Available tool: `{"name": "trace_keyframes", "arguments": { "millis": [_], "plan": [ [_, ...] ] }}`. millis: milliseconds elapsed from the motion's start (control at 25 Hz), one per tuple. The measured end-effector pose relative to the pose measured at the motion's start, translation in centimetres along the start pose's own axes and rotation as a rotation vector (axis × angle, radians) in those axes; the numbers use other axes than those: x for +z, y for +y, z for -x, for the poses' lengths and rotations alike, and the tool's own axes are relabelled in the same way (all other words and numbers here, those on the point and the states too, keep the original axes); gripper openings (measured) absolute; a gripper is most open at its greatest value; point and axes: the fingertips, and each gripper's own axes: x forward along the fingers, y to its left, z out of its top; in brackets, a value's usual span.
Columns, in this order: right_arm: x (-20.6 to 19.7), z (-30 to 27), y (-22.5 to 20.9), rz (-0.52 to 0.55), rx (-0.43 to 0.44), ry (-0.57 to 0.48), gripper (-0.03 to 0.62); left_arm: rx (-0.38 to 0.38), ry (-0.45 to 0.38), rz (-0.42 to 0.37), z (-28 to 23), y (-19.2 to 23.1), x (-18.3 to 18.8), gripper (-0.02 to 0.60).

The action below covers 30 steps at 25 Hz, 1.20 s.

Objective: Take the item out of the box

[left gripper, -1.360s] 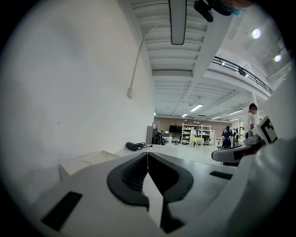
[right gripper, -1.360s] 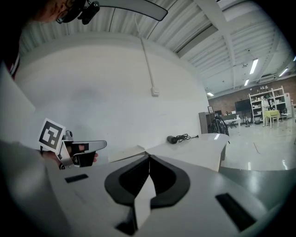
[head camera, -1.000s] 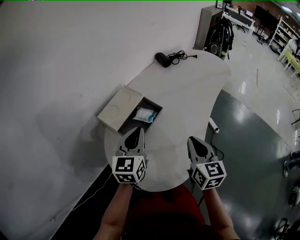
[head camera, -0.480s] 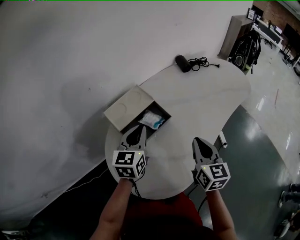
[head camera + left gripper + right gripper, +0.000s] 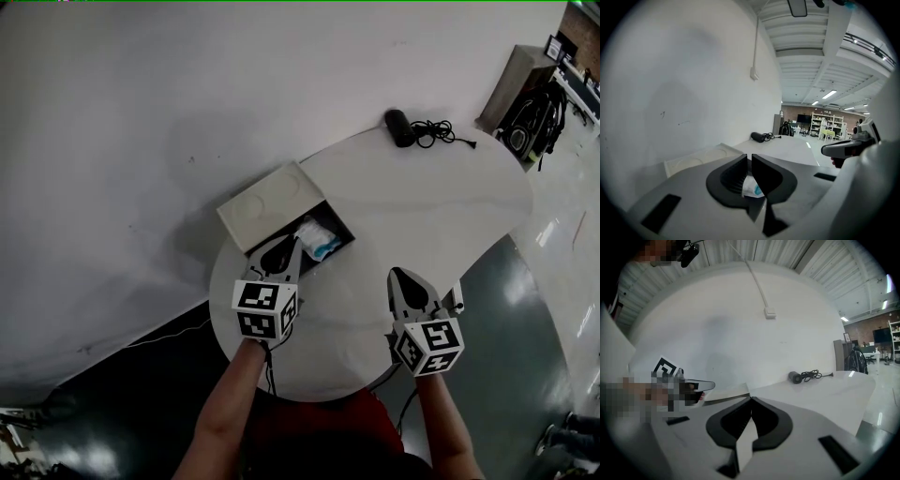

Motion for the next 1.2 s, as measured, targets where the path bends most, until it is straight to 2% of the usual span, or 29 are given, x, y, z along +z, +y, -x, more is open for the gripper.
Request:
{"name": "trace_keyframes", "arguments": {
  "millis": [120, 280, 480, 720, 880, 1080, 1200],
  "plan": [
    [0.0, -0.9, -0.3, 0.006, 0.029, 0.014, 0.014, 0.005, 0.054, 0.004, -1.1, 0.0, -0.8, 0.025],
    [-0.4, -1.9, -0.9, -0.002, 0.053, 0.032, 0.014, 0.020, 0.100, 0.047, -2.2, 0.2, -1.8, 0.089],
    [-1.3, -2.8, -1.6, -0.013, 0.070, 0.055, 0.014, 0.018, 0.157, 0.049, -3.3, 0.2, -3.3, 0.160],
    [-2.2, -3.3, -2.4, -0.028, 0.069, 0.076, 0.014, 0.015, 0.232, 0.059, -5.1, 0.8, -5.0, 0.217],
    [-2.7, -3.4, -3.2, -0.044, 0.051, 0.084, 0.014, 0.002, 0.276, 0.032, -6.3, 1.0, -6.1, 0.247],
    [-3.1, -3.9, -3.6, -0.044, 0.047, 0.103, 0.014, 0.000, 0.312, -0.014, -7.5, 1.1, -6.5, 0.249],
    [-3.3, -4.2, -3.5, -0.046, 0.045, 0.109, 0.014, -0.019, 0.344, -0.068, -8.1, 1.0, -7.0, 0.249]
  ]
}}
